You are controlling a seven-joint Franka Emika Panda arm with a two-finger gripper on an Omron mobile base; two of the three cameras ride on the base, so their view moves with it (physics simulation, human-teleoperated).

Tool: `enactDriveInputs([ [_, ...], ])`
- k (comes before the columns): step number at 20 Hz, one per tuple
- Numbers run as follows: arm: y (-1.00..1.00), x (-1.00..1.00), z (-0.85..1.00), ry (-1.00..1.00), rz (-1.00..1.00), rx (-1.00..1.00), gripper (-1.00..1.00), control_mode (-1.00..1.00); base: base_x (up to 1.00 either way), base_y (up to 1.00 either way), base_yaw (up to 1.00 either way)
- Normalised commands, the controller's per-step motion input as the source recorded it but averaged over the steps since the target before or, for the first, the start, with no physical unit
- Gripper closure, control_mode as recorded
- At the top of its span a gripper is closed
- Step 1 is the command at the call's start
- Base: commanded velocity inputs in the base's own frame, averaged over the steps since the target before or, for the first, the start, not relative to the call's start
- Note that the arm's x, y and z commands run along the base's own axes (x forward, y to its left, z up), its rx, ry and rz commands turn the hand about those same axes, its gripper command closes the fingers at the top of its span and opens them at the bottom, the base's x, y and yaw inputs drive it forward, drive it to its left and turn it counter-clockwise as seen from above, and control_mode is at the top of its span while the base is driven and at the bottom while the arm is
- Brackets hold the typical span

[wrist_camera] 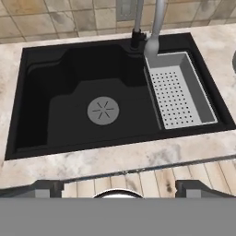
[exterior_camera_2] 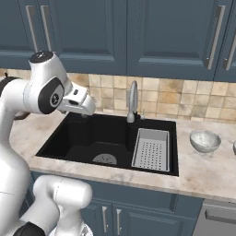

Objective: Rinse each bowl for a few seconds and place them down in the sink or on the counter.

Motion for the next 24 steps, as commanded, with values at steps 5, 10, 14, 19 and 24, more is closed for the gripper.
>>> enactDriveInputs([
  [5, -0.01, -0.35, 0.08, 0.00, -0.06, 0.00, -1.00, -1.00, 0.00, 0.00, 0.00],
  [10, -0.01, -0.32, 0.05, 0.00, -0.05, -0.01, -1.00, -1.00, 0.00, 0.00, 0.00],
  [14, -0.25, -0.17, 0.02, 0.01, -0.04, -0.02, -1.00, -1.00, 0.00, 0.00, 0.00],
  [19, -0.40, -0.04, 0.03, 0.00, -0.02, -0.05, -1.00, -1.00, 0.00, 0.00, 0.00],
  [24, -0.38, 0.00, 0.02, 0.00, -0.01, -0.05, -1.00, -1.00, 0.00, 0.00, 0.00],
])
